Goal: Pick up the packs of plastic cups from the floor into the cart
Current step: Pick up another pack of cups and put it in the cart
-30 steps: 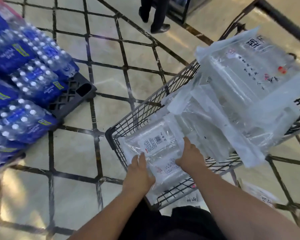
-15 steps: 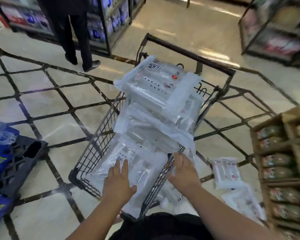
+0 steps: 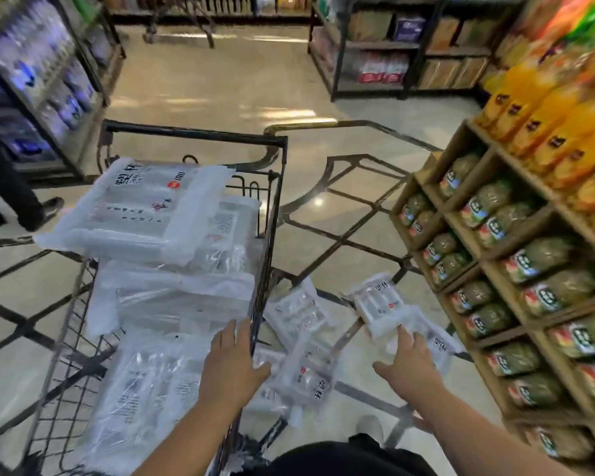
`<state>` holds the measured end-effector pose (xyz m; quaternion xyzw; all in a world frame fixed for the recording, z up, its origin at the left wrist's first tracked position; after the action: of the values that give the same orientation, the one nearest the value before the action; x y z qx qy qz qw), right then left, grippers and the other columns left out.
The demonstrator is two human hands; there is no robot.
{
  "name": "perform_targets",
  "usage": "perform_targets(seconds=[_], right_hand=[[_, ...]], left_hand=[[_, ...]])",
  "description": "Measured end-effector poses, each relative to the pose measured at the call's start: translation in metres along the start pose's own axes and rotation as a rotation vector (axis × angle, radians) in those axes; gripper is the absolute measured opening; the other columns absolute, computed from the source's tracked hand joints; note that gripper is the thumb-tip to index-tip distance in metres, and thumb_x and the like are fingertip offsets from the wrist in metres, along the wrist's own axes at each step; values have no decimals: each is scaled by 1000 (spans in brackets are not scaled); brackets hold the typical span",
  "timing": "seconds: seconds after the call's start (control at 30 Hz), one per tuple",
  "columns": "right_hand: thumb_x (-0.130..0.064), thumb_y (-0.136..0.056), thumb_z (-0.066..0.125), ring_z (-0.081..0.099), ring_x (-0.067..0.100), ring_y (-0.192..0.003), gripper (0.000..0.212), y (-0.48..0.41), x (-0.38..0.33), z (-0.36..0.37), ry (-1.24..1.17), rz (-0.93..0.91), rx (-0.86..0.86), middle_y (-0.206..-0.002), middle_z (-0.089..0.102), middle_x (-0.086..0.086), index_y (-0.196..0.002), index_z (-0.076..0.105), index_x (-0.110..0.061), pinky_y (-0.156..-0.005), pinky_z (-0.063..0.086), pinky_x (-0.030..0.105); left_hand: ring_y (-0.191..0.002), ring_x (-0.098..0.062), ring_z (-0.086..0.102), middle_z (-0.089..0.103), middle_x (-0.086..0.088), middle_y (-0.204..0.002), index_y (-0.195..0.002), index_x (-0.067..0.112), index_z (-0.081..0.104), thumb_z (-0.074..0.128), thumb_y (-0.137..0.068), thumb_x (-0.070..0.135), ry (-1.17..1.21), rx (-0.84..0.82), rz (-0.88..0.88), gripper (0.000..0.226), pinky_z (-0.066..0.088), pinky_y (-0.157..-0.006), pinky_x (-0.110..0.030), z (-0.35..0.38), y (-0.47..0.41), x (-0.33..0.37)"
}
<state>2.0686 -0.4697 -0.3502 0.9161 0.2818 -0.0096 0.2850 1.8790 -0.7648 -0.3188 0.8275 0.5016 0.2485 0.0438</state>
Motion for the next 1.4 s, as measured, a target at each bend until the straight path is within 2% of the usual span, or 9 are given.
perform_targets(seconds=[0.2, 0.43, 0.67, 0.8, 0.97, 1.07, 1.17, 1.23, 1.4], right_hand=[[-53, -89, 61, 7, 35, -151, 99, -39, 46, -8, -10, -138, -89, -164, -5, 14, -158, 0, -17, -118, 24, 44], [-58, -87, 61, 5, 36, -151, 102, -93, 102, -5, -5, -238, -232, -163, -5, 15, -158, -2, -20, -120, 22, 45], [-49, -88, 62, 12, 31, -150, 93, -154, 97, 25, 61, -314, -261, -164, 4, 13, -158, 8, -19, -115, 29, 42], [-44, -89, 65, 17, 31, -147, 89, -215, 95, 100, 35, -284, -252, -162, 11, 11, -157, 14, -18, -113, 31, 44], [-37, -85, 73, 25, 35, -142, 88, -321, 92, 261, 59, -357, -224, -155, 25, 16, -154, 24, -11, -115, 27, 46], [-39, -87, 70, 23, 33, -142, 88, -382, 95, 363, 148, -444, -232, -156, 24, 16, -155, 22, -10, -114, 21, 44], [-41, -83, 73, 30, 39, -137, 88, -434, 88, 444, 194, -553, -213, -147, 34, 22, -151, 28, -6, -110, 28, 51], [-41, -84, 72, 28, 35, -139, 88, -462, 85, 483, 184, -574, -208, -147, 34, 18, -152, 27, -8, -113, 25, 43], [-43, -78, 78, 32, 32, -142, 103, -514, 62, 532, 78, -539, -181, -154, 32, 16, -156, 18, -11, -117, 26, 40]], left_hand=[[-149, -25, 12, 9, -5, -164, -158, 19, 4, 56, -88, 61, -13, -56, -118, 97, 18, -120, -37, 57, -4, 80], [-135, -34, 36, 35, -13, -150, -152, 17, 24, 48, -69, 75, 53, -115, -388, 104, 37, -108, -52, 122, 2, 125], [-131, -30, 39, 37, -5, -148, -152, 21, 29, 64, -85, 49, 75, -142, -470, 81, 43, -101, -47, 173, 2, 124], [-125, -33, 46, 46, -9, -140, -149, 16, 37, 71, -83, 42, 142, -140, -507, 78, 46, -97, -49, 265, -38, 76], [-125, -34, 46, 46, -14, -140, -149, 11, 34, 69, -84, 42, 225, -81, -580, 80, 43, -101, -46, 446, -113, -14], [-133, -33, 37, 34, -14, -148, -155, 14, 19, 70, -84, 42, 391, -22, -763, 92, 36, -106, -45, 556, -151, -67], [-139, -34, 32, 15, -13, -157, -156, 19, -4, 73, -83, 43, 531, 47, -933, 109, 35, -108, -47, 647, -183, -117], [-139, -36, 34, 9, -10, -159, -155, 21, -11, 74, -81, 44, 645, 104, -1022, 116, 35, -108, -47, 695, -195, -139], [-135, -25, 42, 27, -5, -156, -155, 26, -10, 78, -72, 39, 903, 249, -1057, 122, 34, -108, -33, 755, -215, -143]])
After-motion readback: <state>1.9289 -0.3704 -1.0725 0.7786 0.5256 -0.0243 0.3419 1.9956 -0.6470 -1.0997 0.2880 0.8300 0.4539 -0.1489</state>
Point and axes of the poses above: each hand's wrist, its own y-axis away from the middle knuckle, its own z-axis out of the palm, x = y × z, the point moved 7 cm from there along -y, towards the middle knuckle
